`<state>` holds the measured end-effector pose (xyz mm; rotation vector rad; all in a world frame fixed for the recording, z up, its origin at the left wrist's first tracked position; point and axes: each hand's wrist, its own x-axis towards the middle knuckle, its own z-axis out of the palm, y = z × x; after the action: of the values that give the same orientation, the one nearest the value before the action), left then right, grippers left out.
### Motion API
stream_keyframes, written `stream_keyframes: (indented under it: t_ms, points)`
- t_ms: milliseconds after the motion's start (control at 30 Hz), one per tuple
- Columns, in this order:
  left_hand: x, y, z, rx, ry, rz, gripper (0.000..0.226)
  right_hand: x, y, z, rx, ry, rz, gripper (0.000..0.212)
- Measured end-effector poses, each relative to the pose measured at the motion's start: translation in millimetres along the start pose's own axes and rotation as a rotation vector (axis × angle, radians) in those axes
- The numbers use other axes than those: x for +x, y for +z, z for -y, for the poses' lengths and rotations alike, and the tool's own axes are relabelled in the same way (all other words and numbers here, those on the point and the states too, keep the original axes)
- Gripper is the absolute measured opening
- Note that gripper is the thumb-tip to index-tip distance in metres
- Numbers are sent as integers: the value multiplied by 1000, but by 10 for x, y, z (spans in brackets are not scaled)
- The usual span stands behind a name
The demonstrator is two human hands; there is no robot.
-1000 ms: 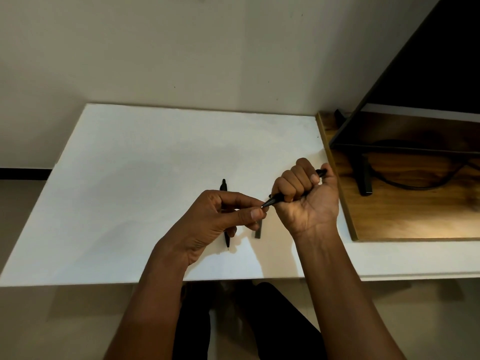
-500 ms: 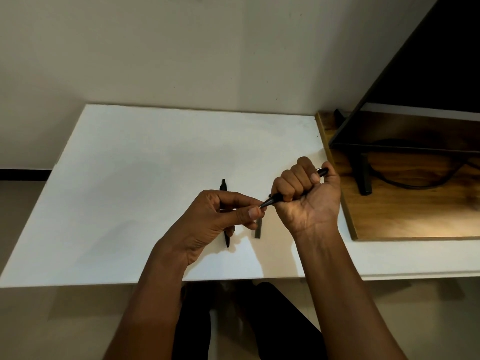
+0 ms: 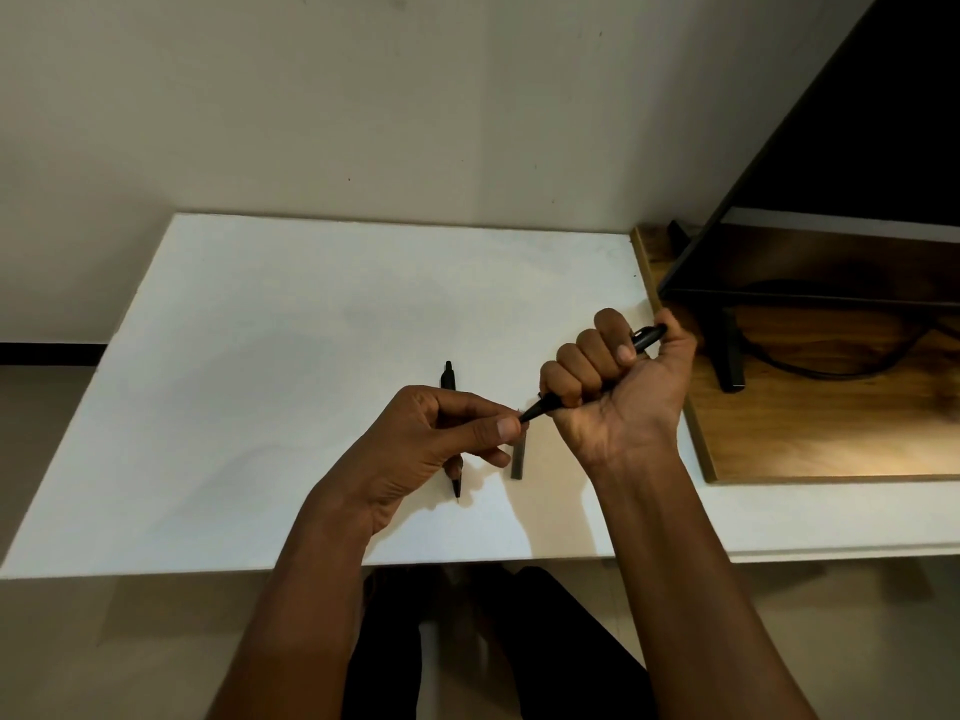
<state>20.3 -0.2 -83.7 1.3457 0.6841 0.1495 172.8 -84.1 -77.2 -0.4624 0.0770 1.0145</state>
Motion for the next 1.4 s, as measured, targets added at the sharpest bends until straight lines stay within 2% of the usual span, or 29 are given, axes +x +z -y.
stream_keyframes:
  t_ms: [167, 500, 1000, 1400]
  points:
    - [8, -3, 1, 39, -66, -18, 12, -10, 36, -21, -122, -36, -34, 60]
    - [16, -18, -6, 35, -108, -37, 16, 17, 34, -56, -147, -45, -49, 60]
    - [13, -9, -52, -33, -103, -28, 25, 35, -16, -29, -38, -23, -23, 59]
    - [-3, -19, -56, -38, -102, -20, 23, 55, -35, -32, -20, -17, -33, 57]
